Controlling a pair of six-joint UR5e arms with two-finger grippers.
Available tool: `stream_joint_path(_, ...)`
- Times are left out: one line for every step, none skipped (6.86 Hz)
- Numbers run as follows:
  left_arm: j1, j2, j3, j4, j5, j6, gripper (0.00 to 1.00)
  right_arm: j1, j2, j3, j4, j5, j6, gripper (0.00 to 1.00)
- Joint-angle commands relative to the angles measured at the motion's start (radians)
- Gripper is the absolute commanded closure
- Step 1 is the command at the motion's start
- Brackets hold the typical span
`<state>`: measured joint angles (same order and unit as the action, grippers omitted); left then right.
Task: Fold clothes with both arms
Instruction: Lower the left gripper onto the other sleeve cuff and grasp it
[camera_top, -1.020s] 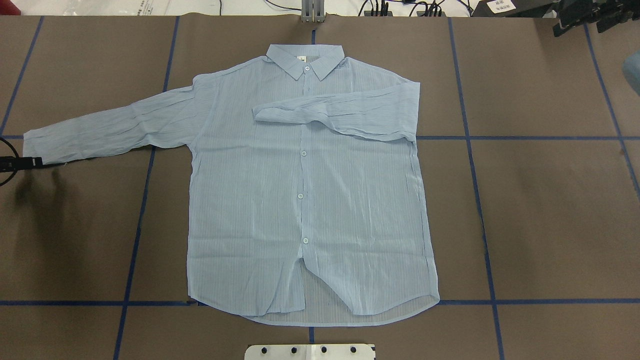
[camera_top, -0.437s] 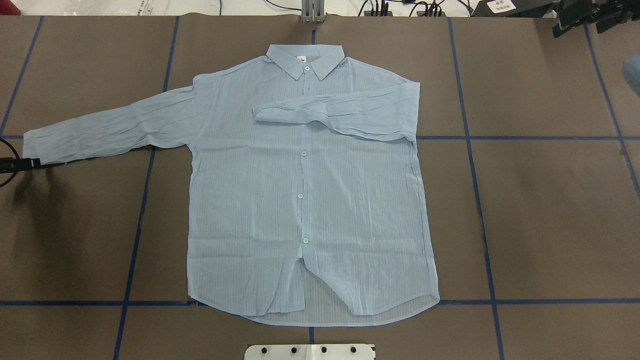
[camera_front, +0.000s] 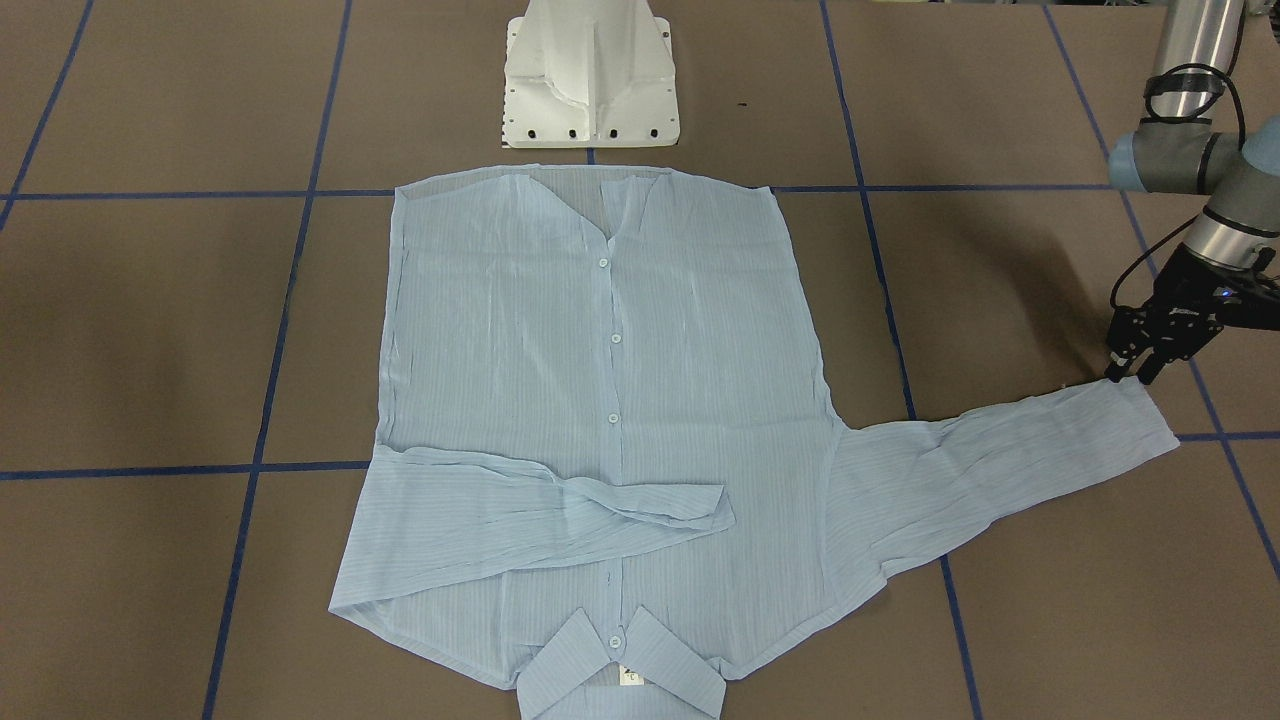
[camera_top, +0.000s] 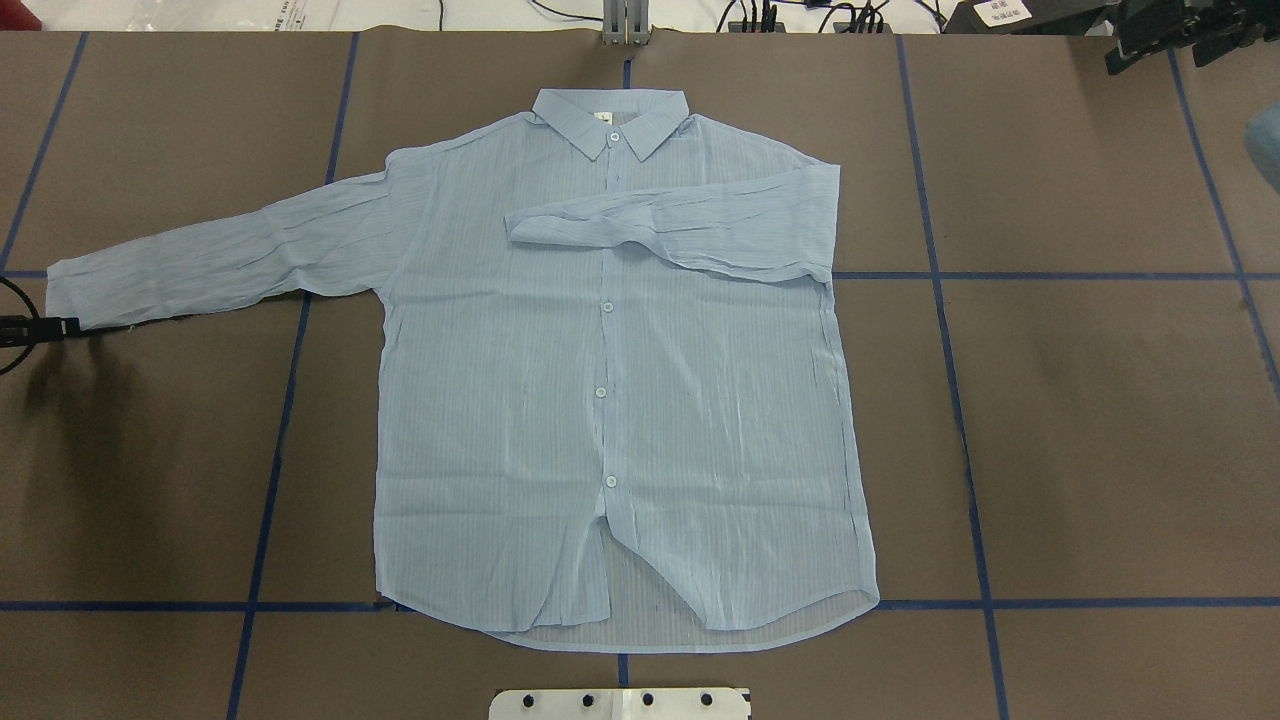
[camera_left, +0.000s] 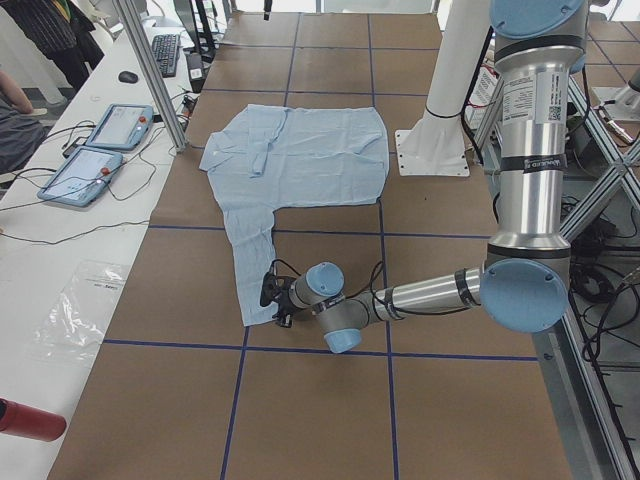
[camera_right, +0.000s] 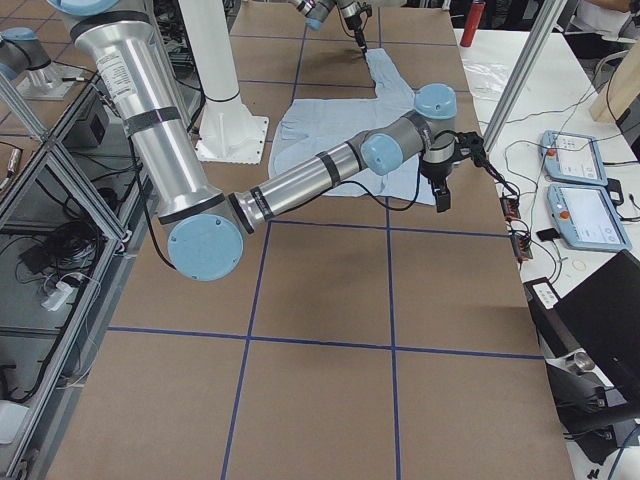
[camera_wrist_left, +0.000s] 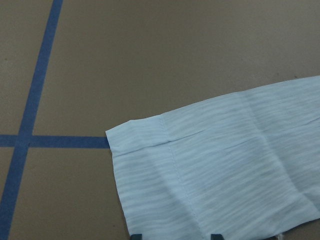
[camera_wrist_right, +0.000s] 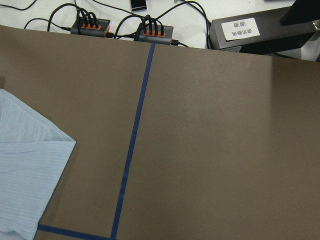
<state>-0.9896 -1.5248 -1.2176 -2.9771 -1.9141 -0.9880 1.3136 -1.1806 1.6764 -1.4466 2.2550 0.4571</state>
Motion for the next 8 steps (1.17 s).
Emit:
stream_joint_path(-0.001,0.000,0.007,0.001,0.001,0.000,0.69,0.000,-0.001,0.002,-0.001,0.000,0.000,0.00)
stream_joint_path(0.000,0.000,0.006,0.001,0.024,0.000,0.71,0.001,-0.004,0.005,0.000,0.000,0.000,0.00)
stream_joint_path(-0.001,0.000,0.004,0.000,0.027,0.000,0.89,0.001,-0.007,0.008,-0.001,0.000,0.000,0.00)
stream_joint_path(-0.001,0.000,0.001,0.000,0.027,0.002,1.00,0.000,-0.007,0.008,0.000,0.000,0.000,0.00)
stream_joint_path(-0.001,0.000,-0.003,-0.002,0.023,0.020,1.00,0.000,-0.010,0.013,-0.001,0.000,0.002,0.00)
stream_joint_path(-0.003,0.000,-0.023,0.001,0.015,0.035,1.00,0.000,-0.017,0.022,-0.002,0.001,0.002,0.00)
stream_joint_path(-0.004,-0.005,-0.051,0.004,0.007,0.035,1.00,0.000,-0.019,0.025,0.000,0.001,0.002,0.00)
stream_joint_path(-0.014,-0.012,-0.112,-0.002,-0.002,0.041,1.00,0.000,-0.020,0.028,-0.001,0.003,0.003,0.00)
